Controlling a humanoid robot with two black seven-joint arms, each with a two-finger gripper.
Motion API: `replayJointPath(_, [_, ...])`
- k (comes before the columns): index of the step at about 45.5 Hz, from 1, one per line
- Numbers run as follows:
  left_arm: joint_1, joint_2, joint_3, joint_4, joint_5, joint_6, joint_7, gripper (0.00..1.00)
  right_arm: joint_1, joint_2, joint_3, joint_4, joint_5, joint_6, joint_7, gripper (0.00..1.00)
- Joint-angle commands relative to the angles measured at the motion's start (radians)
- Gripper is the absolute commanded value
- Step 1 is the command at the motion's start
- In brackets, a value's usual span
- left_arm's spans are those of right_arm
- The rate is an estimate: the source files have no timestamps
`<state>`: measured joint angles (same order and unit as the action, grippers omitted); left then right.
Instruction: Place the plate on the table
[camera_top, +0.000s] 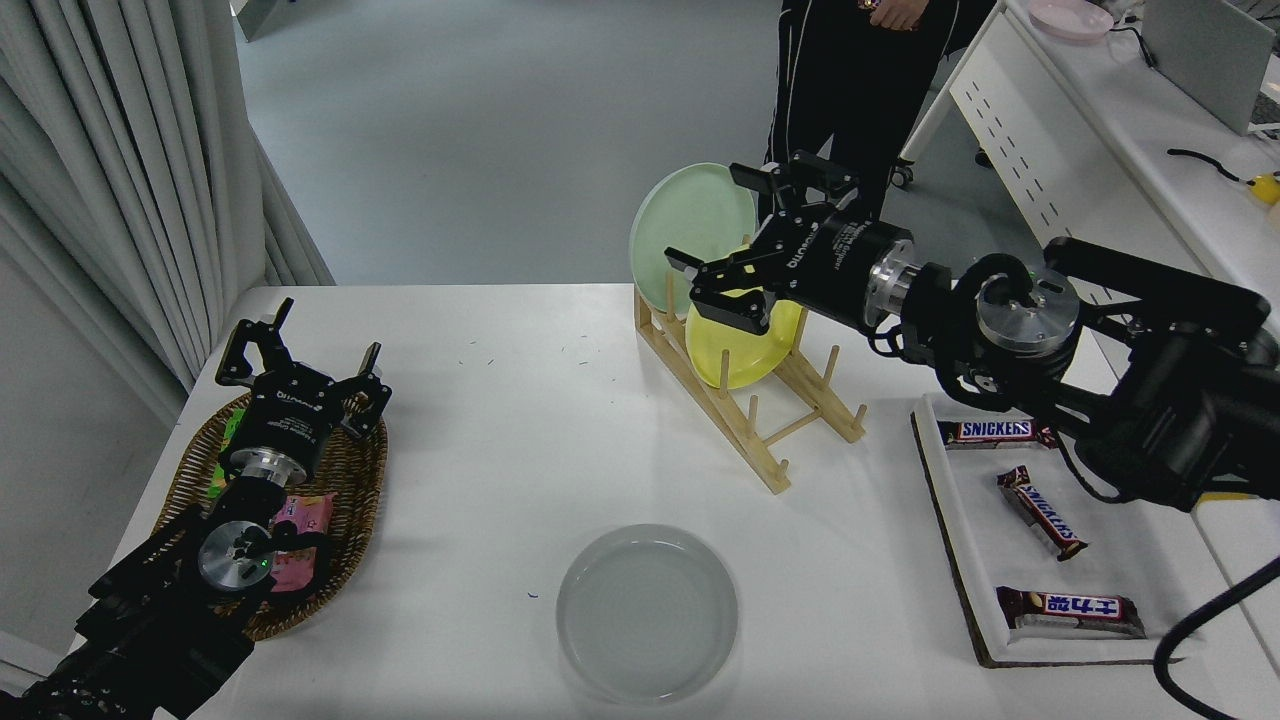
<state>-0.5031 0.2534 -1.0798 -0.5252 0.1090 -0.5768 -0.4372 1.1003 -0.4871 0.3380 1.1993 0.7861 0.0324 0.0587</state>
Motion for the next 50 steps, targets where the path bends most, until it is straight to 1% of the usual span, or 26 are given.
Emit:
replayJointPath(1, [0.000, 0.000, 0.000, 0.001, 0.000, 0.000, 0.000, 1.00, -0.155, 0.028, 0.248, -0.144, -0.353, 0.023, 0.069, 1.00])
replayJointPath(5, [0.000, 0.000, 0.000, 0.001, 0.000, 0.000, 0.000, 1.00, -0.204, 0.027, 0.306, -0.153, -0.424, 0.024, 0.069, 1.00])
replayJointPath(13, [0.000, 0.000, 0.000, 0.001, 0.000, 0.000, 0.000, 1.00, -0.336, 0.031, 0.420, -0.161, -0.470, 0.032, 0.081, 1.00])
replayJointPath(21, [0.000, 0.000, 0.000, 0.001, 0.000, 0.000, 0.000, 1.00, -0.454, 0.064, 0.576, -0.159, -0.602, 0.043, 0.087, 1.00])
replayJointPath(23, [0.000, 0.000, 0.000, 0.001, 0.000, 0.000, 0.000, 1.00, -0.477, 0.071, 0.598, -0.161, -0.634, 0.043, 0.098, 1.00])
replayJointPath(30, [0.000, 0.000, 0.000, 0.001, 0.000, 0.000, 0.000, 1.00, -0.563, 0.107, 0.699, -0.173, -0.720, 0.043, 0.181, 1.00])
replayJointPath(35, [0.000, 0.000, 0.000, 0.001, 0.000, 0.000, 0.000, 1.00, -0.632, 0.143, 0.809, -0.187, -0.804, 0.044, 0.191, 1.00])
replayJointPath(42, [0.000, 0.000, 0.001, 0.001, 0.000, 0.000, 0.000, 1.00, -0.657, 0.162, 0.859, -0.256, -0.881, 0.083, 0.188, 1.00])
replayJointPath(50, [0.000, 0.000, 0.001, 0.001, 0.000, 0.000, 0.000, 1.00, -0.658, 0.173, 0.836, -0.290, -0.883, 0.161, 0.178, 1.00])
